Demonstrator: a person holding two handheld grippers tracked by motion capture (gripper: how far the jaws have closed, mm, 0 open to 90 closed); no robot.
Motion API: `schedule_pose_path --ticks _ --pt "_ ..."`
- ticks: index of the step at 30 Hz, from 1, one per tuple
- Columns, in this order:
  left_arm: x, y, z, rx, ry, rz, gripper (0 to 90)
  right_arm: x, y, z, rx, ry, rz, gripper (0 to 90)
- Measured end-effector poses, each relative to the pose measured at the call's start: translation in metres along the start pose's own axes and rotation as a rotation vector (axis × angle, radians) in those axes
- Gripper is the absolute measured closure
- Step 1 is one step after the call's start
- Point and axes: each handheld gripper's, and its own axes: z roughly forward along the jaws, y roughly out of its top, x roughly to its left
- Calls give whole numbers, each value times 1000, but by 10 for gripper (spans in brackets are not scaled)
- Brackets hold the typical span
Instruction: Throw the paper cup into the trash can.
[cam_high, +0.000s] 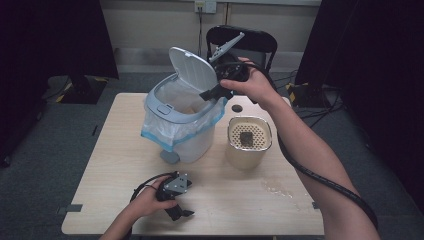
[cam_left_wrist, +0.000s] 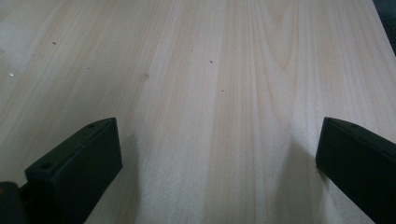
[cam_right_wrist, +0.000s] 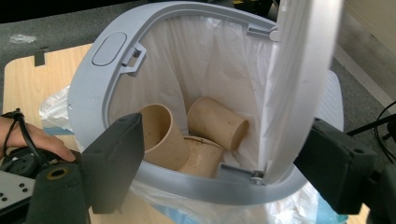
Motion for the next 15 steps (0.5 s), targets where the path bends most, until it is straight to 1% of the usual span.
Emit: schedule_pose_path --ticks 6,10,15 --pt "0 0 0 -5 -1 0 0 3 2 3 -7 8 0 182" --pt "0 0 0 -5 -1 0 0 6 4 5 -3 6 -18 169" --pt "0 0 0 -4 -1 -1 0 7 4 5 -4 2 -19 165"
